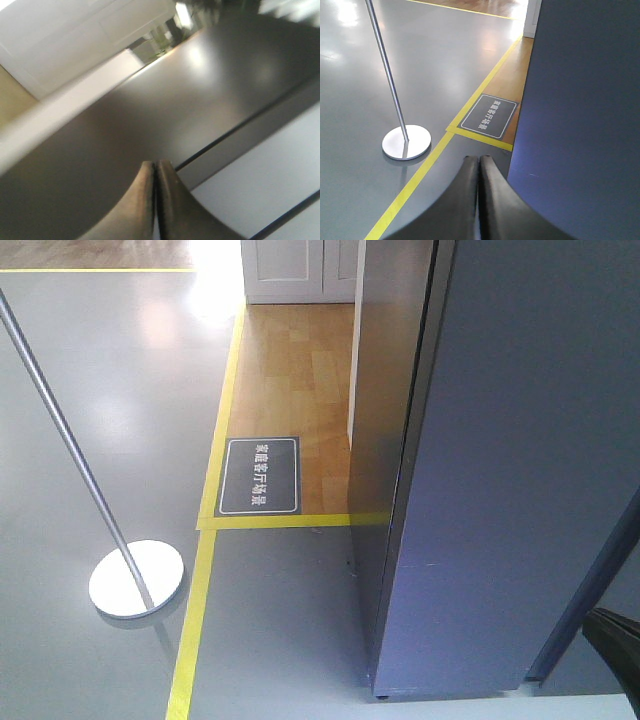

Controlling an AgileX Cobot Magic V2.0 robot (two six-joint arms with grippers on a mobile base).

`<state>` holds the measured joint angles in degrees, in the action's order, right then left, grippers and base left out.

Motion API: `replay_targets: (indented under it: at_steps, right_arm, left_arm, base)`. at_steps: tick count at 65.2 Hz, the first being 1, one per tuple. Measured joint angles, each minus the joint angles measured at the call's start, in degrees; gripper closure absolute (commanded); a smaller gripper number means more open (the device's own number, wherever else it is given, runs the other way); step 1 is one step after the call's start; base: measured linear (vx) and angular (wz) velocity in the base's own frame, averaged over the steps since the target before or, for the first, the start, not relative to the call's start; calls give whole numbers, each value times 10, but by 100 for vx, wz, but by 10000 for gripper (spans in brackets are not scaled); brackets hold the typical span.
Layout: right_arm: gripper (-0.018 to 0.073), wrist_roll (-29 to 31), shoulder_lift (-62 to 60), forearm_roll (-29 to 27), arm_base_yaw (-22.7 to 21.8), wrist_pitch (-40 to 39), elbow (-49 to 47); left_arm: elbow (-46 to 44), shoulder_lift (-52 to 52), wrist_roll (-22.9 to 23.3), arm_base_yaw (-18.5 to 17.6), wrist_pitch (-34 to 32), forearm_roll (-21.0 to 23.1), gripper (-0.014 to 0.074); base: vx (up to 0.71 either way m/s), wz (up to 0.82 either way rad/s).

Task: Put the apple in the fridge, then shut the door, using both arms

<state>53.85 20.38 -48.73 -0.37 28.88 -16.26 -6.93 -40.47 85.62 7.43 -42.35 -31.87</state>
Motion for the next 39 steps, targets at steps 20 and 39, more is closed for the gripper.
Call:
replay_targets:
  at_steps: [20, 39]
  right_arm:
    - [562, 0, 0, 0, 0, 0, 0]
    - [562, 0, 0, 0, 0, 0, 0]
  left_arm:
    - [81, 22, -294, -20, 27, 112, 603]
    - [83, 78, -425, -25, 224, 171, 603]
  base:
    - [0, 0]
    - [0, 0]
